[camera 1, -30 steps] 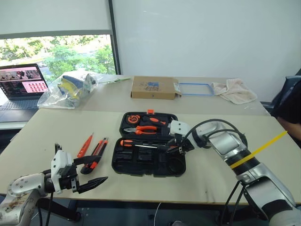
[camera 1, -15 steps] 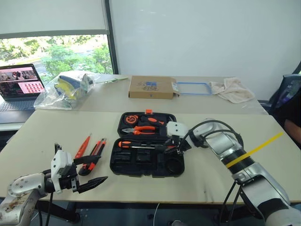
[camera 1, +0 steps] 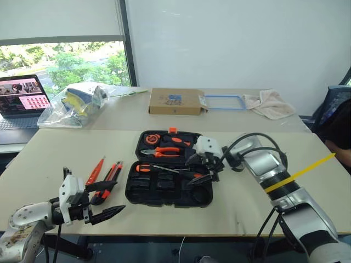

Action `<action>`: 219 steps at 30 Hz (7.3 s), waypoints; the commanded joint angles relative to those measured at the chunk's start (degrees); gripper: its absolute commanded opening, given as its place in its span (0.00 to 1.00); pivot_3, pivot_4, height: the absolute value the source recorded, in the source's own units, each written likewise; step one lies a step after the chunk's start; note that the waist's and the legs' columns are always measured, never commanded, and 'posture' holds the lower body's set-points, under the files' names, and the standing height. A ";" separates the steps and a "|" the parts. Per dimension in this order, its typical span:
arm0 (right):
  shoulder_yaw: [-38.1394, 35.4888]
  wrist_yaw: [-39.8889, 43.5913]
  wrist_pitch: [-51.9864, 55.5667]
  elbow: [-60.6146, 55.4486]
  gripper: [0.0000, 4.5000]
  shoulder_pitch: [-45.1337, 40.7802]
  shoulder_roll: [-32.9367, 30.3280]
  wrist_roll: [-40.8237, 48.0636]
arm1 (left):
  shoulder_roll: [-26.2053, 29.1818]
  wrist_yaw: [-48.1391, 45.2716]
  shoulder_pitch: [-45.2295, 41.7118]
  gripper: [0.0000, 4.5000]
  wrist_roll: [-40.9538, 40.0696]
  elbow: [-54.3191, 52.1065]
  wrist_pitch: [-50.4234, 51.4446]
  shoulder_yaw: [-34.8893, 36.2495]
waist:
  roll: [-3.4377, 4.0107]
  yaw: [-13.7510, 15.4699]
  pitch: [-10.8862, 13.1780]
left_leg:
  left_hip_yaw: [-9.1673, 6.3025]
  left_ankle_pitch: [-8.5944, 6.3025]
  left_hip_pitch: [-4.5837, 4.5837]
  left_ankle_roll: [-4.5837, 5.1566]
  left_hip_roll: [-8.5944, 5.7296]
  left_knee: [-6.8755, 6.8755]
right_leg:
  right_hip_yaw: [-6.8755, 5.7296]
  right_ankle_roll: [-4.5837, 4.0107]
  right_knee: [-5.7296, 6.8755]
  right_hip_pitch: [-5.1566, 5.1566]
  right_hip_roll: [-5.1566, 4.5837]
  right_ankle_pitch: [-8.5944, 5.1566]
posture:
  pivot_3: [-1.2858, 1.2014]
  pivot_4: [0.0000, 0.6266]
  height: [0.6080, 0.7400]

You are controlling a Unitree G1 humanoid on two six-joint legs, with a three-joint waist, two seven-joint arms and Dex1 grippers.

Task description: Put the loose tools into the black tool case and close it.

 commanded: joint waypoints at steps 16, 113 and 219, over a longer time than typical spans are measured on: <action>-0.70 -10.18 -16.04 7.78 0.01 0.87 6.60 -5.31 | -0.21 1.88 0.00 1.00 0.71 -1.05 -1.06 1.52 | 0.00 -0.02 0.00 | 0.01 0.03 0.00 -0.05 0.01 -0.05 | 0.01 -0.01 0.01 -0.03 0.02 0.00 | 0.52 0.24 1.00; -26.61 -17.15 -11.58 -34.20 1.00 40.12 -4.11 25.22 | 3.24 36.55 -26.43 0.60 9.33 17.78 42.37 -6.14 | -0.36 0.79 0.18 | 0.11 0.13 1.19 -0.01 0.02 -0.43 | 0.25 -0.23 -0.08 0.92 0.06 0.11 | 0.52 0.24 1.00; -28.49 -21.36 -11.05 -40.80 1.00 50.88 -8.58 26.52 | -7.65 -4.91 -44.19 0.00 28.32 23.43 0.75 -31.35 | -0.50 2.04 0.32 | 0.14 -0.43 0.53 1.03 -0.01 0.73 | 0.30 0.19 -0.11 0.88 0.14 0.08 | 0.52 0.24 1.00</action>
